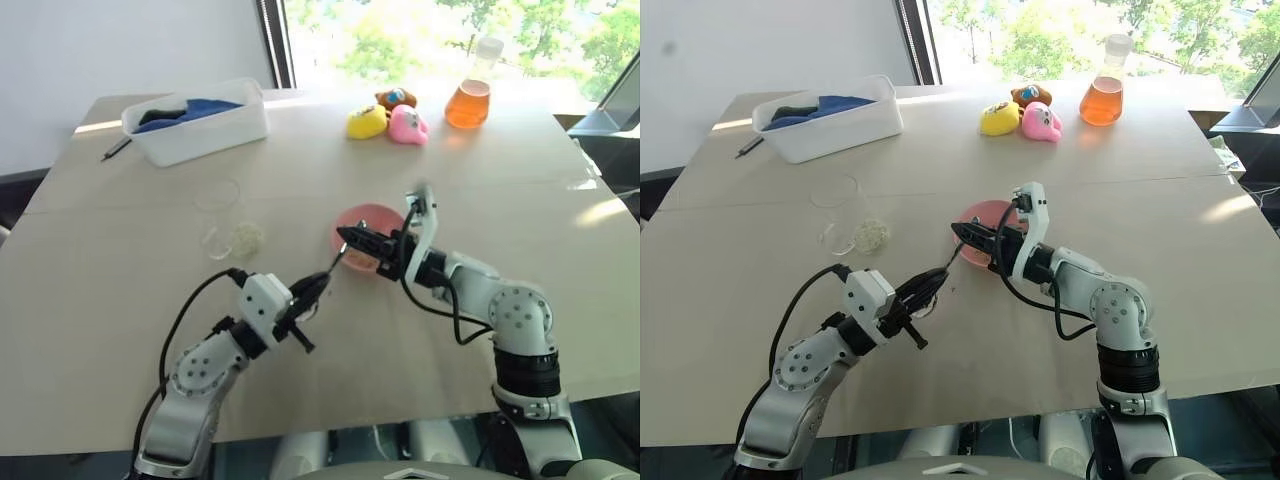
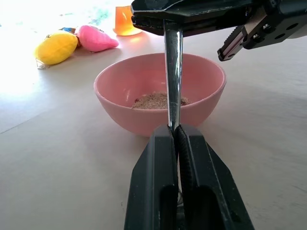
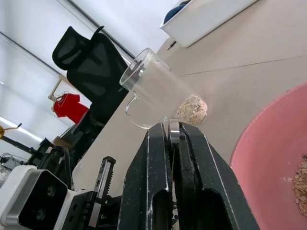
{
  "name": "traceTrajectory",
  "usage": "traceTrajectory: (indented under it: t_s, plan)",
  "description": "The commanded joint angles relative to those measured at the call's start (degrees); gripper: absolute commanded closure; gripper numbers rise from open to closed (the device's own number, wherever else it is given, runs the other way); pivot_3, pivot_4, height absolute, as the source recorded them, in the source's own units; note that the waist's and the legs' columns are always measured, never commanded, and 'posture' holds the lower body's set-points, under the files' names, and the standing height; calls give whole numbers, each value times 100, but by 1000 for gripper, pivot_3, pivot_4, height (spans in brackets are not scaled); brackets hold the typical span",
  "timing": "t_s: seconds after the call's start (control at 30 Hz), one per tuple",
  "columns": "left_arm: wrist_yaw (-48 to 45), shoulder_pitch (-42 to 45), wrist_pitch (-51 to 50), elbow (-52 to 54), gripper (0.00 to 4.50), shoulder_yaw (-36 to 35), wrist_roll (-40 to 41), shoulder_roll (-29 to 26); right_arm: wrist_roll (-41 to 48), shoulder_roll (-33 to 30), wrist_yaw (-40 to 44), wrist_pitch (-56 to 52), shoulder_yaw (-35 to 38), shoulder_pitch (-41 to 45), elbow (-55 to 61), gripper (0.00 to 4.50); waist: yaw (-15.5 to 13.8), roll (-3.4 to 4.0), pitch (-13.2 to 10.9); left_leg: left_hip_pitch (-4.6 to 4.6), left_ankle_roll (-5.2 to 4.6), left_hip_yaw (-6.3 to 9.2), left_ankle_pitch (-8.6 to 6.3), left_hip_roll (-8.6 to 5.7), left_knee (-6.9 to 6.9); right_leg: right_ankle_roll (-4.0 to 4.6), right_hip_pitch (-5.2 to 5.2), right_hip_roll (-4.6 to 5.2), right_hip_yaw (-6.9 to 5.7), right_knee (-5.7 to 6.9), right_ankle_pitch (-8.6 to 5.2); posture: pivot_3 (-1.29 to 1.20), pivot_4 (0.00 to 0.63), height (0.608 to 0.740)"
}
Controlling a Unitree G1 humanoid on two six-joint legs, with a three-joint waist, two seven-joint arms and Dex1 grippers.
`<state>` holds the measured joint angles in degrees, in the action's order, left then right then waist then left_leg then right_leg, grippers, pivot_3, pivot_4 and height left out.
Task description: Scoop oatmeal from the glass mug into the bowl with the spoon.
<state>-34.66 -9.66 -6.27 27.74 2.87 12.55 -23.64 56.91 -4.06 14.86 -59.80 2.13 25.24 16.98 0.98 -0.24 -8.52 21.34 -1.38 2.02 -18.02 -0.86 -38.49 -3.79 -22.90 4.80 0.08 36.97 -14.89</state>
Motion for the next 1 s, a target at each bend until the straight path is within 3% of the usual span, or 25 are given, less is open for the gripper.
traceTrajectory:
  t_s: [0.03,0.53,0.57,0.6,0.77,1.0]
  plan:
    - [167,28,-144,262,4500,-226,108,-31,112,-16,22,98,94,32,131,4456,0,0,0,0,0,0,0,0,0,0,0,0,0,0,0,0,150,740]
    - [195,21,-340,198,4500,-508,477,-13,84,-41,-8,112,0,-20,175,4456,1,0,0,0,0,-2,0,1,0,0,-2,-2,3,2,0,0,150,740]
    - [171,2,-314,176,3778,-518,506,-19,84,-43,-9,118,6,-10,162,4500,1,0,0,0,0,-2,0,1,0,0,-3,-2,4,1,0,0,150,740]
    - [156,-19,-270,150,3555,-519,493,-20,86,-44,-10,121,11,-1,152,4500,-1,0,0,0,0,-2,0,2,0,0,-3,-2,3,2,0,0,150,740]
    - [283,-199,-37,176,1414,-536,285,15,157,-25,-74,89,52,37,154,4500,-1,0,0,0,0,-3,0,1,0,0,-3,-2,5,1,0,0,150,740]
    - [929,-1142,274,1212,1414,-877,39,318,409,-62,-297,-1,378,237,63,4500,1,0,0,40,1,-7,1,5,-7,0,-45,-2,12,11,0,0,150,740]
